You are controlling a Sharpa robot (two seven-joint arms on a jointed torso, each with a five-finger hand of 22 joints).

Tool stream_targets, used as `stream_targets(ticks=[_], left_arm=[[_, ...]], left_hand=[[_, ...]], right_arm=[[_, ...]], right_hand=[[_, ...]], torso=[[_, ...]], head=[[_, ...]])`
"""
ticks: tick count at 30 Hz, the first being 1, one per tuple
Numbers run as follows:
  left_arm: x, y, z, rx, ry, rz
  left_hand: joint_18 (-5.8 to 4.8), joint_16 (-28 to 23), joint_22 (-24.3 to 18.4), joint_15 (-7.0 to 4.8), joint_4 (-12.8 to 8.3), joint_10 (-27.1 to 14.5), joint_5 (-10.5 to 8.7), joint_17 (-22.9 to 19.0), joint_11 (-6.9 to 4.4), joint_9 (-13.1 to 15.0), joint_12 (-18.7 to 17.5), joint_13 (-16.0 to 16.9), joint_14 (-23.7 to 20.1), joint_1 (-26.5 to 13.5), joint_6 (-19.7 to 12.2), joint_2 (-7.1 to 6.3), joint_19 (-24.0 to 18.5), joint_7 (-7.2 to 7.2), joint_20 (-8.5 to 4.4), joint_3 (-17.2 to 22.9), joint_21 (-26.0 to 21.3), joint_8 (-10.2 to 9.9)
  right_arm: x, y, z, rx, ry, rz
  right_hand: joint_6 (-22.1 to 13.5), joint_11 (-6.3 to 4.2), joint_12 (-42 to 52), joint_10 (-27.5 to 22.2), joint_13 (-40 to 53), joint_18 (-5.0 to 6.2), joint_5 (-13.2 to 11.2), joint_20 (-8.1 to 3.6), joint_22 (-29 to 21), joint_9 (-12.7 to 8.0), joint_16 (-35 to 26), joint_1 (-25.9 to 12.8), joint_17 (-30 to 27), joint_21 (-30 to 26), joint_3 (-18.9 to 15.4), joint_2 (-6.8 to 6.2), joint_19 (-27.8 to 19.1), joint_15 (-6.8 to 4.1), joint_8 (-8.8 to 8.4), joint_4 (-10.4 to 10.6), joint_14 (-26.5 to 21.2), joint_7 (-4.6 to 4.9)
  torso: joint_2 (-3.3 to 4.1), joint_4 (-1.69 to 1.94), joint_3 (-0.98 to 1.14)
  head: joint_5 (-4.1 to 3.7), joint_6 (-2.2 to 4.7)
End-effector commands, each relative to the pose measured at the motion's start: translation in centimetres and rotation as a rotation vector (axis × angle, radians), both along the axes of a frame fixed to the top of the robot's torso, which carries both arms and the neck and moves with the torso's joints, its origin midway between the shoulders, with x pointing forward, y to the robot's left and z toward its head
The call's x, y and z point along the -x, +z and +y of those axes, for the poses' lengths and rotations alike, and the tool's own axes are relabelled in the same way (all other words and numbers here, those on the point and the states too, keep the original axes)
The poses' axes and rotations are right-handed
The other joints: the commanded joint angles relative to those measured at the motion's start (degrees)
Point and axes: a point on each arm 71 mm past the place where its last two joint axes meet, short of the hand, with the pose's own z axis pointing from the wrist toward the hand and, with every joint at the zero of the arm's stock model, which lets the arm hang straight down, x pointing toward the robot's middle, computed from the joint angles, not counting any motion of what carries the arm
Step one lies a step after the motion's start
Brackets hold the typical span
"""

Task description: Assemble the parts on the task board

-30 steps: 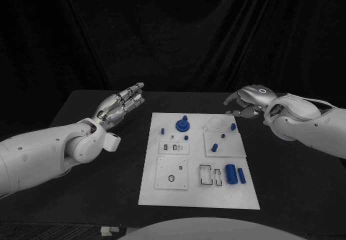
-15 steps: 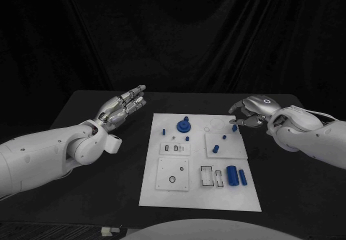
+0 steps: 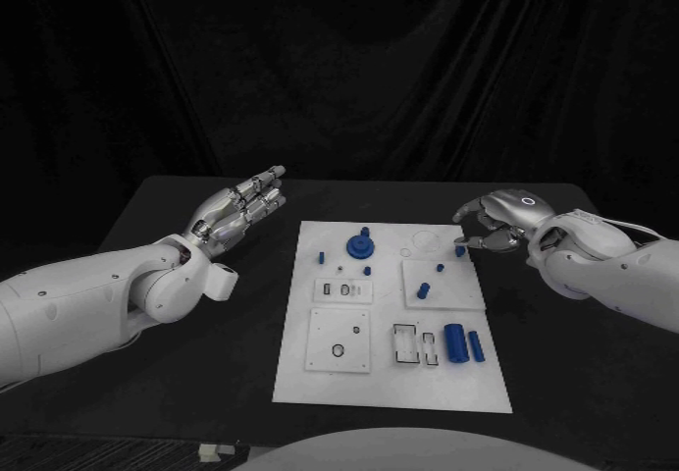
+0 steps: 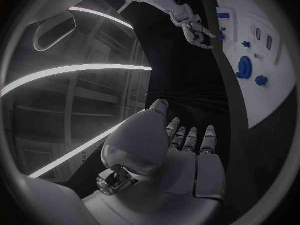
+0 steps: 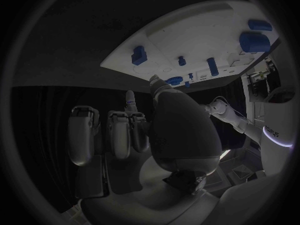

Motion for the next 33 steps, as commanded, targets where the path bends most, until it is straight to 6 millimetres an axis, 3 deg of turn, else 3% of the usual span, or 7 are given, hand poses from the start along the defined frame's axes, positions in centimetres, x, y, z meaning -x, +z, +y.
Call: stream_targets(ticks=[1, 33], left_arm=[[0.1, 0.1, -0.1, 0.016, -0.008, -0.010], [0.0, 0.1, 0.2, 0.013, -0.002, -0.011]], left_hand=[[1.04, -0.21, 0.07, 0.37, -0.44, 0.08, 0.31, -0.05, 0.47, 0.05, -0.14, -0.07, -0.02, 0.42, -0.31, -0.07, -0.08, 0.12, 0.49, 0.04, 0.29, 0.20], [1.04, -0.21, 0.08, 0.40, -0.60, 0.10, 0.32, -0.05, 0.55, 0.05, -0.13, -0.06, -0.02, 0.45, -0.31, -0.15, -0.06, 0.16, 0.52, 0.14, 0.31, 0.20]], right_arm=[[0.1, -0.4, -0.3, 0.008, -0.017, 0.019], [0.4, -1.8, -0.5, 0.049, -0.003, 0.092]], right_hand=[[-0.42, 0.55, 0.20, 5.98, 15.09, -0.32, -0.01, 0.33, 13.15, 0.08, 0.17, -0.66, 15.10, -0.21, -0.19, 0.07, 2.87, 0.49, 0.37, -0.01, 6.10, 0.04], [-1.89, 0.57, 0.20, 5.98, 15.09, -0.06, 1.19, 0.49, 12.82, 0.56, 0.17, 0.05, 15.10, -1.20, 0.16, 0.03, 2.27, 0.56, 0.79, -0.12, 6.10, -0.05]], torso=[[0.04, 0.06, -0.03], [0.00, 0.02, -0.04]], head=[[-0.07, 0.14], [0.02, 0.26]])
